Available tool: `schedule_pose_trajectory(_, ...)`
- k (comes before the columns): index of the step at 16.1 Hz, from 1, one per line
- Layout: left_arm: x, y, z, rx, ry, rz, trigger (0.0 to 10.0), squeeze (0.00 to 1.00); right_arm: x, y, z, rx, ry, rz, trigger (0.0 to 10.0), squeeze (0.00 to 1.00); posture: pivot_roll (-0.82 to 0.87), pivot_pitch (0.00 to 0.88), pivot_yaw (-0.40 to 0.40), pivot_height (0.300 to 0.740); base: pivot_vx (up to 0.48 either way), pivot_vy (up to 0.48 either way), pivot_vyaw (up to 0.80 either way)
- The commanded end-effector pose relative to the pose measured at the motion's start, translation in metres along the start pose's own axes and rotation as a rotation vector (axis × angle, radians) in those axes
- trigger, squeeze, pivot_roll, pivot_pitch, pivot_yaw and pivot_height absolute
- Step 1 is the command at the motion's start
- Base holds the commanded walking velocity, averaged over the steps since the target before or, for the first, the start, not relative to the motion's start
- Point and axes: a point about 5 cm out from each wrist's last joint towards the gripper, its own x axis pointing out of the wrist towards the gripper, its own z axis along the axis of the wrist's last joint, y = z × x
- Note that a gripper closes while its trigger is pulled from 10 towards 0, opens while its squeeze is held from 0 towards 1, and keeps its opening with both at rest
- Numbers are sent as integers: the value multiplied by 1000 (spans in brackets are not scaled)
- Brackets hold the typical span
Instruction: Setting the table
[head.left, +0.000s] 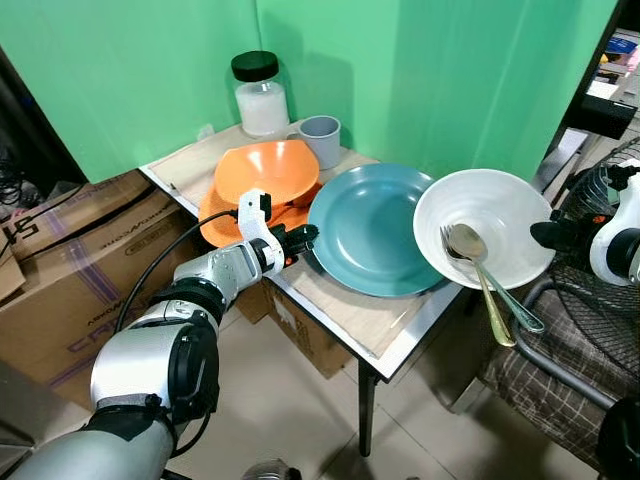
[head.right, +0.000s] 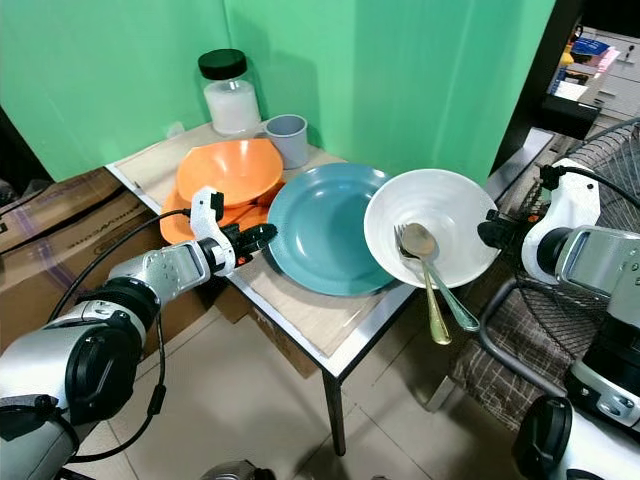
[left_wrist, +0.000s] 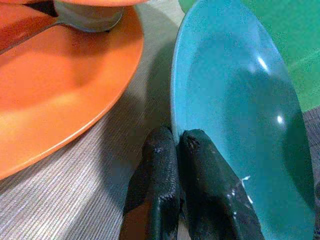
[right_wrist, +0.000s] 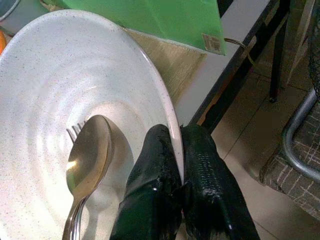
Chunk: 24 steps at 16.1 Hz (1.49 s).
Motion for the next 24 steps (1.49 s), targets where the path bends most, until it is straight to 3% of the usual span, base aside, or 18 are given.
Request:
schedule_pose_trajectory(1,-3,7,0,-4,-11,62,0,0,-13,5,18,1,-87,44,0,0,-203,0,110,740,0,0,0)
schedule_pose_trajectory(5,-2,3,10,26,-52,40,0,0,-28,-13,33,64,-144,17,0,0,-175,0,112,740,0,0,0)
schedule_pose_trajectory(7,0,-9,19,52,-67,-48,0,0,-31,-22,32,87,-145,-2,0,0,-148,0,111,740,0,0,0)
schedule_pose_trajectory(12,-1,-32,49,167,-179,-154,0,0,-26,-27,21,119,-118,-14,0,0,-111,0,110,740,0,0,0)
schedule_pose_trajectory(13,-7,-40,59,237,-208,-186,0,0,-21,-27,16,130,-102,-11,0,0,-102,0,107,740,0,0,0)
schedule_pose_trajectory(15,-14,-48,64,294,-219,-218,0,0,-16,-25,13,133,-91,-4,0,0,-91,0,104,740,0,0,0)
schedule_pose_trajectory(20,-57,-64,75,399,-229,-266,0,0,-3,-13,16,121,-90,44,0,0,-41,0,82,740,0,0,0)
schedule_pose_trajectory(24,-105,-62,94,545,-294,-130,0,0,6,-6,13,115,-76,68,0,0,-7,0,65,740,0,0,0)
